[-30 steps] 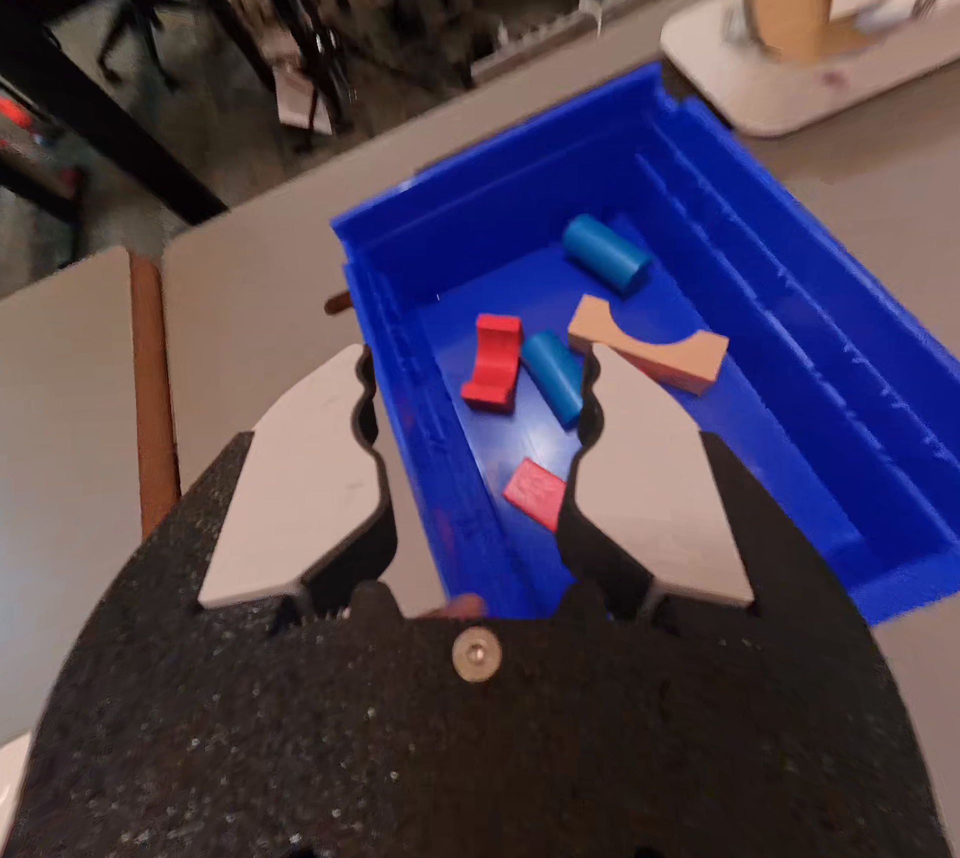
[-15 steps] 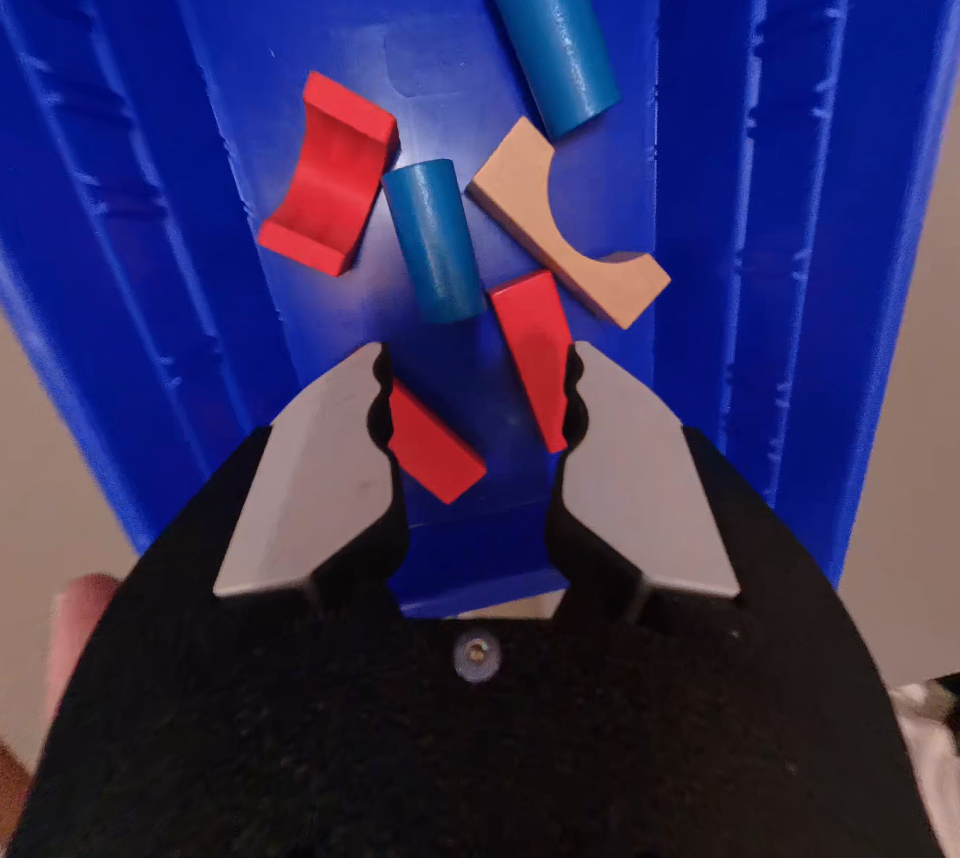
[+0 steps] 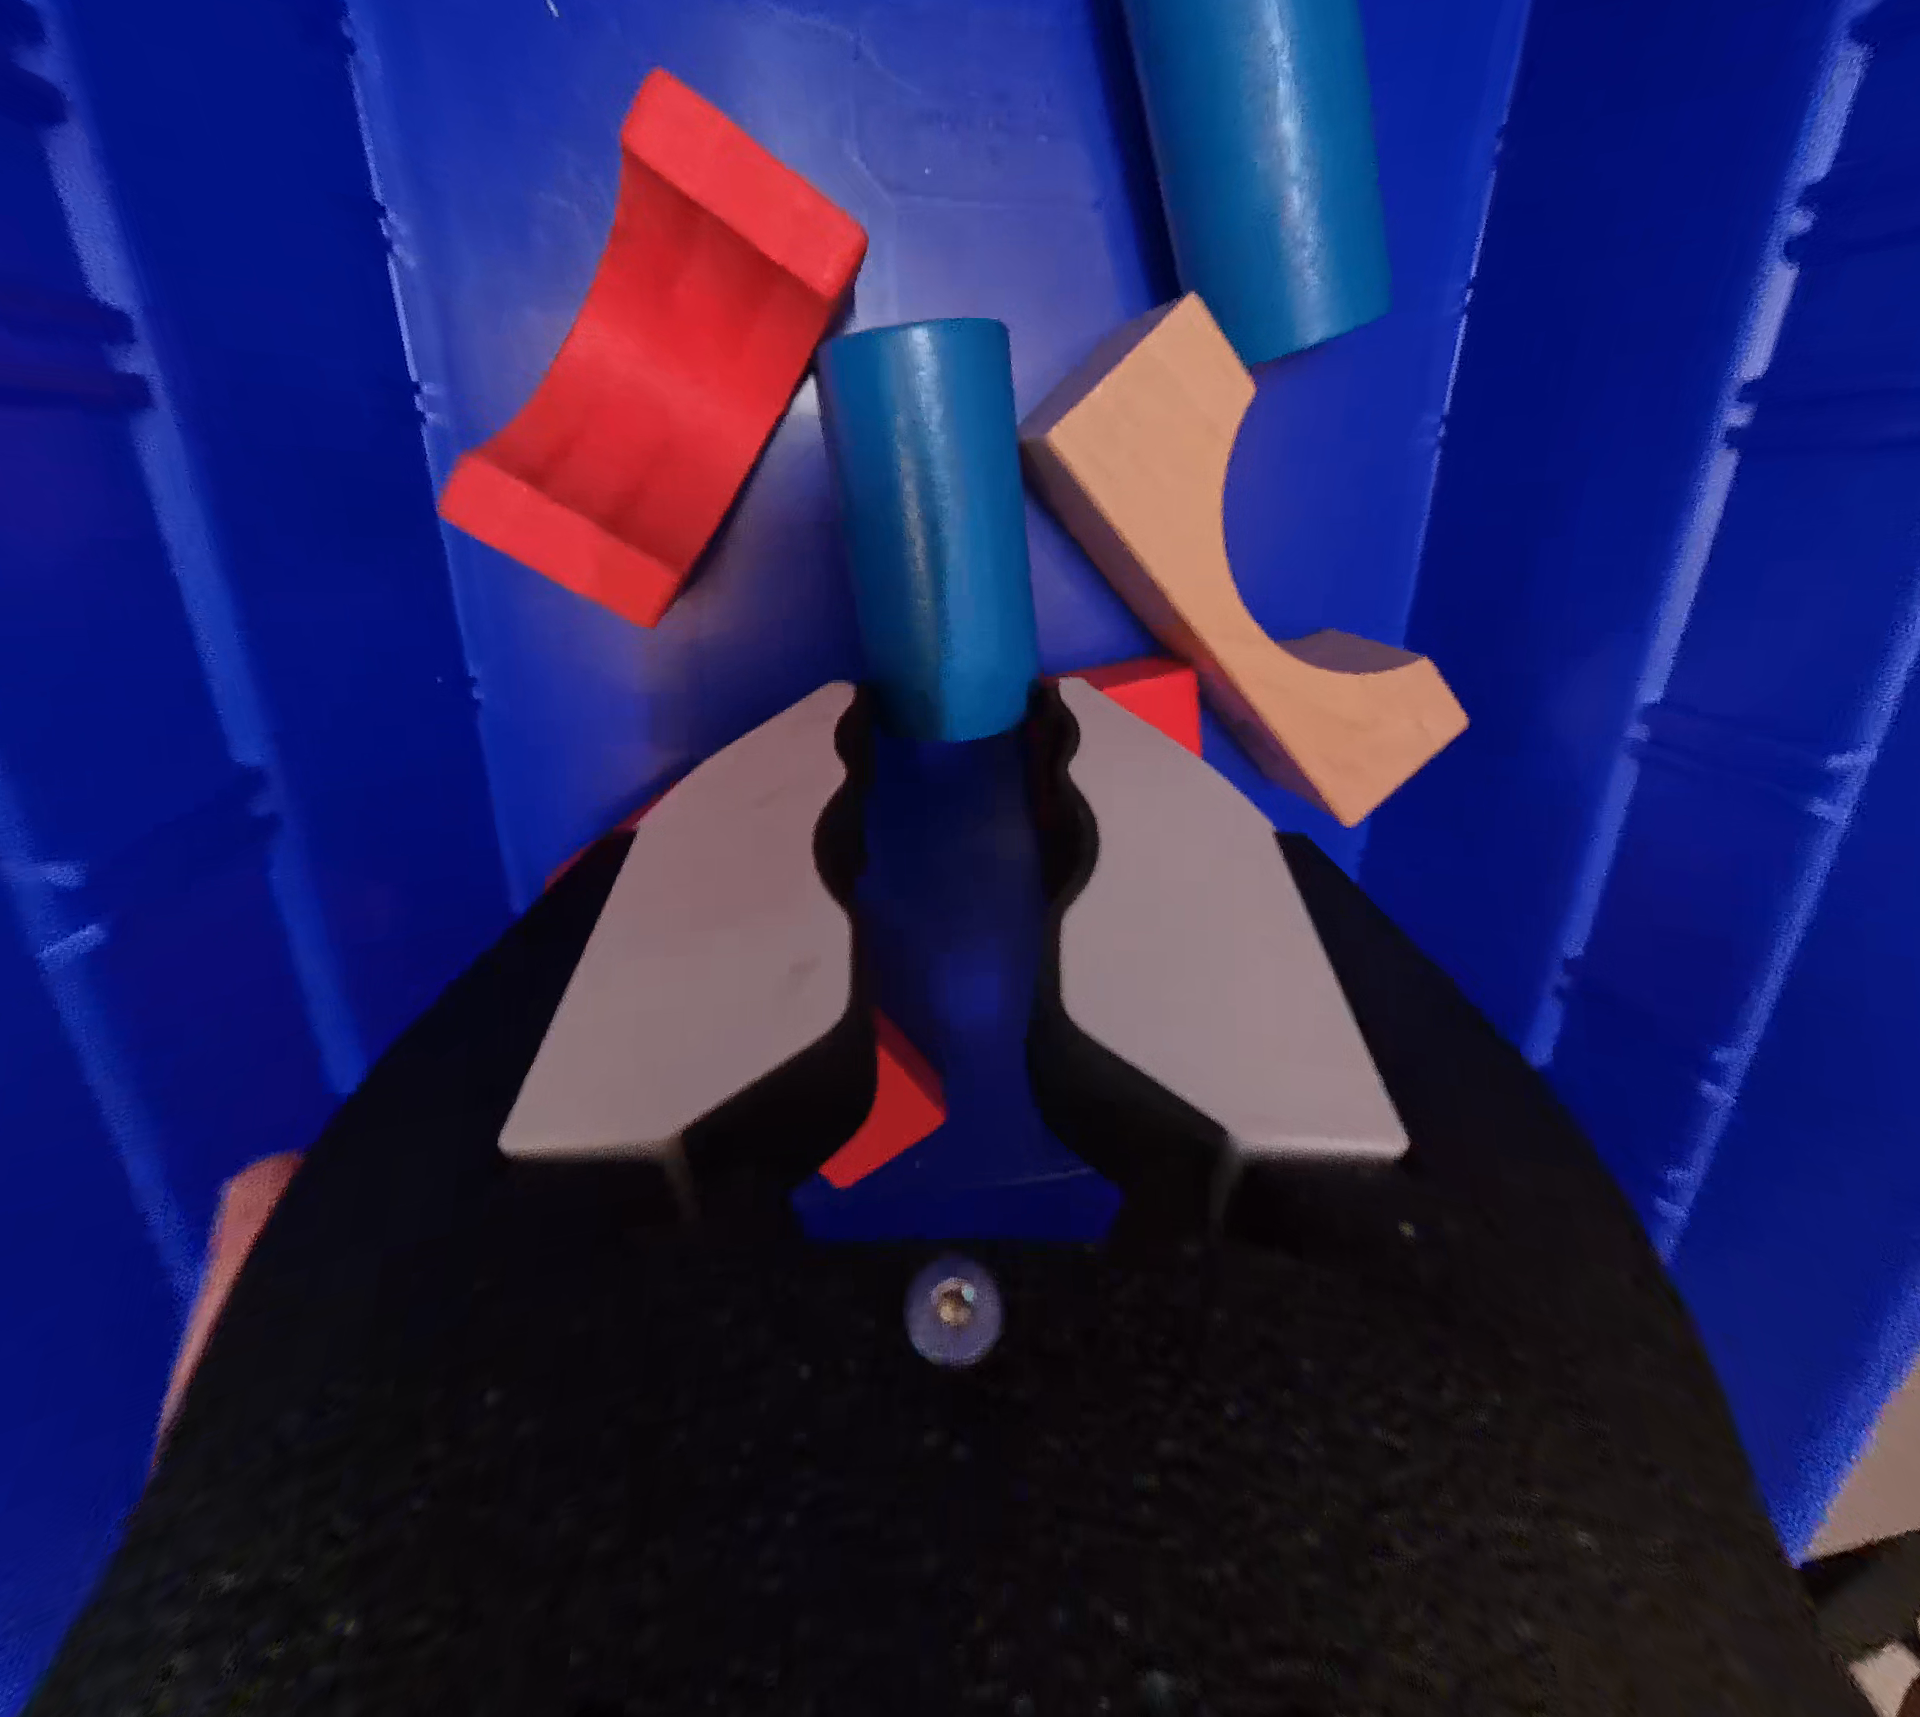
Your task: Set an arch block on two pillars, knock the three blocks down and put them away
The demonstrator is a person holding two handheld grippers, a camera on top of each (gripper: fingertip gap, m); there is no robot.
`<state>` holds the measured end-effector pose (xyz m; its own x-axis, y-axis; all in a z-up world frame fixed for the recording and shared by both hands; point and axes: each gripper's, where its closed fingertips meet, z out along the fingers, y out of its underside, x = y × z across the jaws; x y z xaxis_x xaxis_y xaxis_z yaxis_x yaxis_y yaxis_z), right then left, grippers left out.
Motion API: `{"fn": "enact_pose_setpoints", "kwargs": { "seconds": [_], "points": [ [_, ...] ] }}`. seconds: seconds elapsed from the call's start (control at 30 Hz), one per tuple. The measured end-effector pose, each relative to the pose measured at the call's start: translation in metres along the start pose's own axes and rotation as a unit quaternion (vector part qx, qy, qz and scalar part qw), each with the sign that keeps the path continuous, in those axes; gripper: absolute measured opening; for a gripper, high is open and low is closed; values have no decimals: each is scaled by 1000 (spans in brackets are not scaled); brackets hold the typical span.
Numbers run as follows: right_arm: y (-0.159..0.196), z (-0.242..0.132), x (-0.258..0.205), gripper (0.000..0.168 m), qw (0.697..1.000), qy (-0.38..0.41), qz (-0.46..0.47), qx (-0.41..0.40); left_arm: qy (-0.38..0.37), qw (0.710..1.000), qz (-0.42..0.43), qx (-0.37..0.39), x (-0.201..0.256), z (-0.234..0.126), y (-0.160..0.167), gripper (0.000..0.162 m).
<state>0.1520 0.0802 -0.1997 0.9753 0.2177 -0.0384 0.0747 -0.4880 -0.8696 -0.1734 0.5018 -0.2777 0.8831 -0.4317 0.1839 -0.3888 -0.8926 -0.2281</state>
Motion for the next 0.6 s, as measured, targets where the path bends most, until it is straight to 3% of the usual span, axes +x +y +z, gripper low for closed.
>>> {"fn": "enact_pose_setpoints", "kwargs": {
  "seconds": [0.03,0.17,0.3,0.4,0.6],
  "points": [
    [0,2,-1,87,1000,-2,0,1,0,1000,-4,6,-1,0,-1,31],
    [-1,7,-8,86,1000,-10,5,5,-2,1000,21,21,-5,2,-2,31],
    [-1,12,-17,85,1000,-19,3,5,-40,994,97,29,-11,0,-2,31],
    [-4,13,-23,85,1000,-20,-6,10,-48,988,131,64,-8,-16,-6,31],
    [-27,18,-32,88,998,-38,-16,49,69,965,169,188,31,-82,-5,31]
  ]
}}
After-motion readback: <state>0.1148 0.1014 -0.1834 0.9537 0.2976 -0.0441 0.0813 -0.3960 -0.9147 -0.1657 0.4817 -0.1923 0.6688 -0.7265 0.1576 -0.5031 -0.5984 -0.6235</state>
